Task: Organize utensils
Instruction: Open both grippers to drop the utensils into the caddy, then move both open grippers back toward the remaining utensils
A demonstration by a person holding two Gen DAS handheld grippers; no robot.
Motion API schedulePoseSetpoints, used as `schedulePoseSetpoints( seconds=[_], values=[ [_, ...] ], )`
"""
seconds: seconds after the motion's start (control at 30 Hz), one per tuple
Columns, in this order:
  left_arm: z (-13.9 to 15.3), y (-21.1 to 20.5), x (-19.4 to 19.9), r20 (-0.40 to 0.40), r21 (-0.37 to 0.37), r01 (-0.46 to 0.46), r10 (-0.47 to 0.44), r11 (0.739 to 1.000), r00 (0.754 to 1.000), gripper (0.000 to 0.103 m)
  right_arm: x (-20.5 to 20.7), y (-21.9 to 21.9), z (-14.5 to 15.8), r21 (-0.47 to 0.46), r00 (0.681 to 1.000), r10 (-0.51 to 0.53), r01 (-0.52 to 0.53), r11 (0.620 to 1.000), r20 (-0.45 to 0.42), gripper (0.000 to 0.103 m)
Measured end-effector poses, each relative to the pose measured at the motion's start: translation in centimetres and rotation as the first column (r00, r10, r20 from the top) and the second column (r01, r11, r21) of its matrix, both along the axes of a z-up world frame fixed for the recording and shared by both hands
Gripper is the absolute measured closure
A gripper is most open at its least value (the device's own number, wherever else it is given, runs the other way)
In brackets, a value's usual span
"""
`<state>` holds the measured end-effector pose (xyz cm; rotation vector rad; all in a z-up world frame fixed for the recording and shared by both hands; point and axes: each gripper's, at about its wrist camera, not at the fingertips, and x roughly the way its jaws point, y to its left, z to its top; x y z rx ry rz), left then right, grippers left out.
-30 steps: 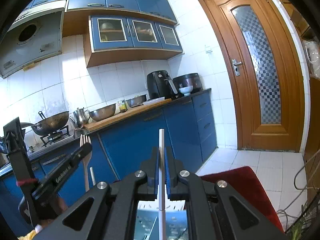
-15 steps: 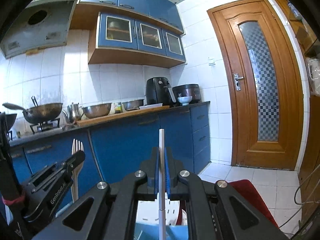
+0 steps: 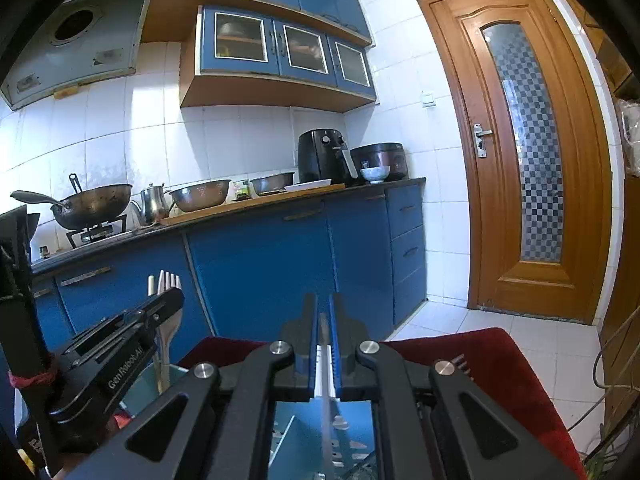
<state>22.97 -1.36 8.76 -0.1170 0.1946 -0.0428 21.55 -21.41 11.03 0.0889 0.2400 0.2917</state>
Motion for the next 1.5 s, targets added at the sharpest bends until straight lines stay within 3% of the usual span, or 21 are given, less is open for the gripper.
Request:
schedulePoseSetpoints(
  seconds=[0.07, 0.2, 0.4, 0.83, 1.03, 1.5],
  values=[
    [0.0, -0.1, -0.2, -0.01, 0.004, 0.009, -0.009, 1.0, 1.0, 0.1, -0.3, 0.0, 0.0, 0.002, 1.0, 0.006, -0.006, 1.0, -0.006, 0.093],
    [0.4, -0.1, -1.1, -0.025, -0.001, 0.022, -0.022, 1.0, 0.999, 0.078, -1.0, -0.1, 0.2, 0.012, 1.0, 0.019, -0.019, 1.0, -0.009, 0.087],
    [1.5, -0.2, -2.7, -0.044, 0.011, 0.038, -0.038, 0.999, 0.998, 0.074, -2.5, -0.8, 1.2, 0.07, 0.999, 0.037, -0.036, 0.997, -0.018, 0.074],
    [4.5, -1.0, -8.7, -0.047, 0.037, 0.097, -0.095, 0.995, 0.994, 0.074, -7.1, -1.5, 3.0, 0.11, 0.997, 0.036, -0.028, 0.994, -0.068, 0.074],
    [5.0, -0.8, -11.3, -0.089, 0.012, 0.116, -0.114, 0.993, 0.989, 0.074, -9.2, -1.8, 3.2, 0.126, 0.994, 0.041, -0.028, 0.992, -0.105, 0.074],
    [3.0, 0.4, -14.5, -0.215, -0.022, 0.102, -0.104, 0.995, 0.971, 0.074, -13.2, -1.8, 1.6, 0.111, 0.979, 0.039, -0.017, 0.994, -0.202, 0.073]
  ],
)
